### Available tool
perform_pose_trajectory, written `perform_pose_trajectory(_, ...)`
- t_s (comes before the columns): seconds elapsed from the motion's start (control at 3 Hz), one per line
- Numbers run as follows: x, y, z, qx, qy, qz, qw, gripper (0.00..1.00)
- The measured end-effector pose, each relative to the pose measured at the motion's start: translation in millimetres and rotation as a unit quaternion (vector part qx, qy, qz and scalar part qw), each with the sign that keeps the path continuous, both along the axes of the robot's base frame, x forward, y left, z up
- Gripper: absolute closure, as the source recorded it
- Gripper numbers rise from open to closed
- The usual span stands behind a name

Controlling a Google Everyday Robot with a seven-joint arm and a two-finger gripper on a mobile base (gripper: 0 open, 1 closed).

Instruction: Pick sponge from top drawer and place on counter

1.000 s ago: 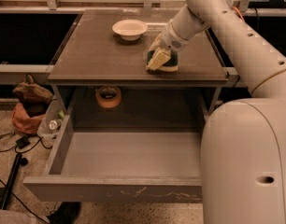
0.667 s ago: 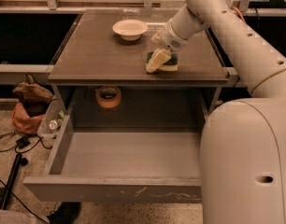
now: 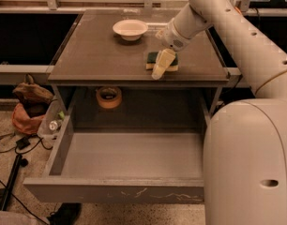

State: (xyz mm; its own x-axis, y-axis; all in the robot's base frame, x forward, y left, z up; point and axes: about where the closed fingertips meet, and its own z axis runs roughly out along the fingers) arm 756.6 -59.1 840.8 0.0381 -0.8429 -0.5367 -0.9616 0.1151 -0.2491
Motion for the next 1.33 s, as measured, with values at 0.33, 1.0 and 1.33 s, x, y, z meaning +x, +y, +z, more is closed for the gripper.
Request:
perform_pose_trajectory(0.33, -12.1, -13.1, 44.1, -0.011, -0.033, -0.024, 0.9991, 0.00)
perform_pose_trajectory(1.0, -93.4, -88.6, 156.2, -0.054, -0.123, -0.179, 0.9746, 0.00)
perform_pose_trajectory(1.33, -121.9, -89.4, 189.6, -0.056, -0.144, -0.191, 0.9694, 0.00)
